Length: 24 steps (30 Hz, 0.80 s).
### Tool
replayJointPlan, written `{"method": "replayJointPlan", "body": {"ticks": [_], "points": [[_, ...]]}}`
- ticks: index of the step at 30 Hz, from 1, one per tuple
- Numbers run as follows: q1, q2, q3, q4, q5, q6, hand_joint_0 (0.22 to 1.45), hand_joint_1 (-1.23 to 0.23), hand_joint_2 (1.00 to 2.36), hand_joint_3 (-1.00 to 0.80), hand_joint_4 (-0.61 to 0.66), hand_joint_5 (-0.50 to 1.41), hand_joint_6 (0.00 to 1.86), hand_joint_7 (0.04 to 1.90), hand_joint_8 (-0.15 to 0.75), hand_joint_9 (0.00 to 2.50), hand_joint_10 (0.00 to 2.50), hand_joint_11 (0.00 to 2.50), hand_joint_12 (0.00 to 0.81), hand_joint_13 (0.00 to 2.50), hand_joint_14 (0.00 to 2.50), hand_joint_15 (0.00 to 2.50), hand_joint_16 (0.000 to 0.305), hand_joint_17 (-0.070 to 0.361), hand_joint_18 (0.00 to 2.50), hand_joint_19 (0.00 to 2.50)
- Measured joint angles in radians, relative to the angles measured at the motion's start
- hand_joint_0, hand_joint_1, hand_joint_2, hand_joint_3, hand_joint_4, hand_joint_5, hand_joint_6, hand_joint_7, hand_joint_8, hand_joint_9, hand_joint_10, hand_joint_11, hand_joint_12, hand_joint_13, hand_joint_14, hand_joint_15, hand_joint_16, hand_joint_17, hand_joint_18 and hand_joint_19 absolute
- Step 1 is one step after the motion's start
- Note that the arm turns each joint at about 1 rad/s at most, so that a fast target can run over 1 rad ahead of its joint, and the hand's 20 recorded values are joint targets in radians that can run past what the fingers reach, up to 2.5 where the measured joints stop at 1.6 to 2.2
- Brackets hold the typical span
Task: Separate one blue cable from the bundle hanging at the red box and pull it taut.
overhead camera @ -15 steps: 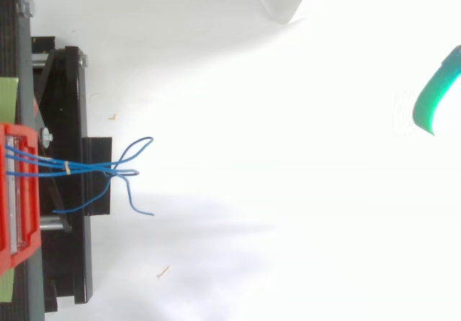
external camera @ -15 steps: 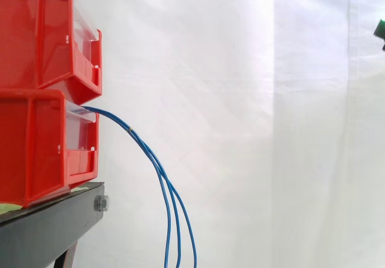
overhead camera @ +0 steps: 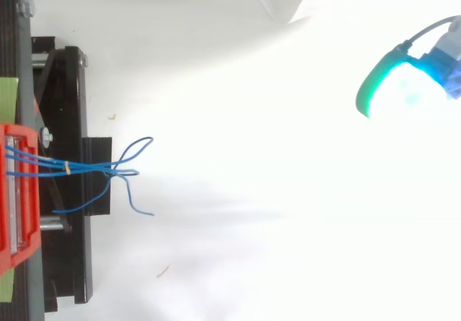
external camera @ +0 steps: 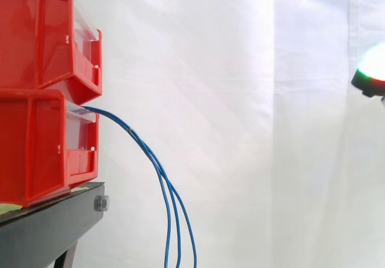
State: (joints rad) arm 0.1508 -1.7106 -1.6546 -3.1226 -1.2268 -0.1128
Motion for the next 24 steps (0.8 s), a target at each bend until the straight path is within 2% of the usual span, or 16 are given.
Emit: {"method": "replayJointPlan", "body": {"ticks": [5,16,24], "points": [[0.0,-0.037,0.0,0.054,0.023,0.001,0.51,-0.7,1.0,-0.49,0.16,-0.22,0.5,0.78,0.228,0.51,0.01,0.33,0.367,0.56,0.01,0.25,0.051,0.115,0.51,0.47],[0.002,-0.092,0.003,0.133,0.037,-0.002,0.51,-0.69,1.0,-0.49,0.16,-0.21,0.5,0.78,0.233,0.52,0.01,0.32,0.366,0.56,0.01,0.25,0.05,0.112,0.49,0.46],[-0.001,-0.167,0.053,0.152,0.055,0.0,0.51,-0.69,1.0,-0.49,0.17,-0.21,0.5,0.78,0.235,0.52,0.01,0.32,0.366,0.56,0.01,0.25,0.049,0.111,0.49,0.46]]}}
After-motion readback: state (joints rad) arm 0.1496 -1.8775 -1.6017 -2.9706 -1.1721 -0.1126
